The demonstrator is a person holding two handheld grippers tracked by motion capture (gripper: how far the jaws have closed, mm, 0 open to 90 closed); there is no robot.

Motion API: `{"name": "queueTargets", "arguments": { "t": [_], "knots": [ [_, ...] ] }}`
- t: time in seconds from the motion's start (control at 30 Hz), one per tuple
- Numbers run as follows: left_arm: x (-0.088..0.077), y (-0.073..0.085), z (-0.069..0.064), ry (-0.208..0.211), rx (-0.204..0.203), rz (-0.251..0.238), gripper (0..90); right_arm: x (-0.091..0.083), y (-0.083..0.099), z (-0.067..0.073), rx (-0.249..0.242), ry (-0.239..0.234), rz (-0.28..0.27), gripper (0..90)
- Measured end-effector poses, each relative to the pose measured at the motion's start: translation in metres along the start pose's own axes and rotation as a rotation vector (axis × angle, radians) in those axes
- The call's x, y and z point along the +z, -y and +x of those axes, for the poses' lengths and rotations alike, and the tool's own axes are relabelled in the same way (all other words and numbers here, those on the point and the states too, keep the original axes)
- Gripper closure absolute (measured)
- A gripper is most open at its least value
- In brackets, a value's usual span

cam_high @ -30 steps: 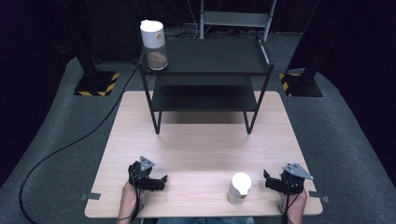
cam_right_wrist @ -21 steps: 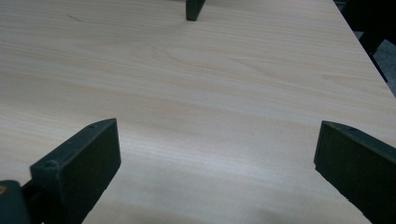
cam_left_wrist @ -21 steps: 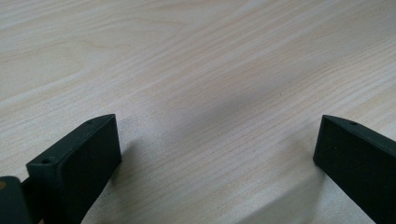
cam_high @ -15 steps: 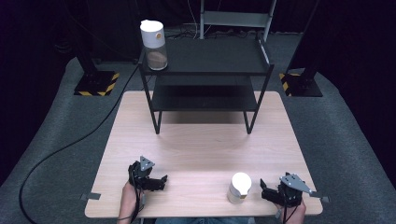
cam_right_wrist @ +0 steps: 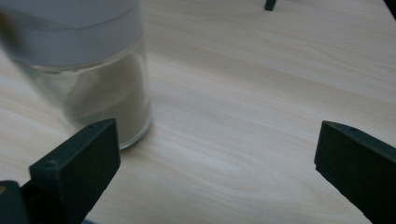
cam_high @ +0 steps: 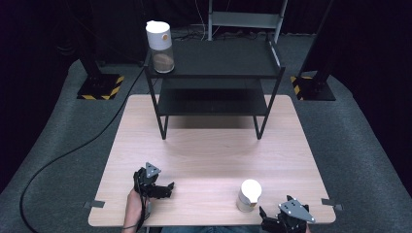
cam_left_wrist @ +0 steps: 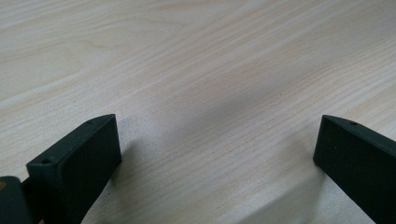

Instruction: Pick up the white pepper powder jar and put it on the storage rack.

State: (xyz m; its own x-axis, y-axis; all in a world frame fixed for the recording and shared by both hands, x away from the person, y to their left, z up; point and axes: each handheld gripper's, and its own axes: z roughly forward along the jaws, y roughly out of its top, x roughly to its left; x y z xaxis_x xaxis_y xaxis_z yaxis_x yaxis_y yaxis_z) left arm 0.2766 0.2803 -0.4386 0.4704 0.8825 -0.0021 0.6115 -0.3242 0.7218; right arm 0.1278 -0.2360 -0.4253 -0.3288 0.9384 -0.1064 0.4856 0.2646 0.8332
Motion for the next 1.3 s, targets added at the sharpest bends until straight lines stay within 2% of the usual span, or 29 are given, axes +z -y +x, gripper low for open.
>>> {"name": "queueTargets", "arguments": {
  "t": [0.23,0.37,0.8,1.03,1.1,1.23,1.3],
  "knots": [
    [0.000,0.000,0.000,0.000,0.000,0.000,0.1,0.010,-0.010,0.004,-0.045,-0.070,0.051,0.0],
    [0.000,0.000,0.000,0.000,0.000,0.000,0.1,0.015,-0.012,0.007,-0.058,-0.108,0.055,0.0],
    [0.000,0.000,0.000,0.000,0.001,0.000,0.1,0.038,-0.016,0.011,-0.041,-0.169,-0.005,0.0],
    [0.000,0.000,0.000,0.000,-0.002,-0.003,0.3,0.048,-0.005,0.006,-0.018,-0.191,-0.080,0.0],
    [0.000,0.001,0.000,0.000,-0.002,-0.003,0.3,0.050,-0.001,0.007,-0.018,-0.188,-0.098,6.2],
    [0.000,0.001,0.000,0.000,-0.002,-0.003,0.4,0.053,0.007,0.001,-0.013,-0.238,-0.132,21.8],
    [0.000,0.001,0.000,0.000,-0.001,-0.003,0.4,0.053,0.011,0.002,-0.018,-0.246,-0.150,29.3]
  ]
}}
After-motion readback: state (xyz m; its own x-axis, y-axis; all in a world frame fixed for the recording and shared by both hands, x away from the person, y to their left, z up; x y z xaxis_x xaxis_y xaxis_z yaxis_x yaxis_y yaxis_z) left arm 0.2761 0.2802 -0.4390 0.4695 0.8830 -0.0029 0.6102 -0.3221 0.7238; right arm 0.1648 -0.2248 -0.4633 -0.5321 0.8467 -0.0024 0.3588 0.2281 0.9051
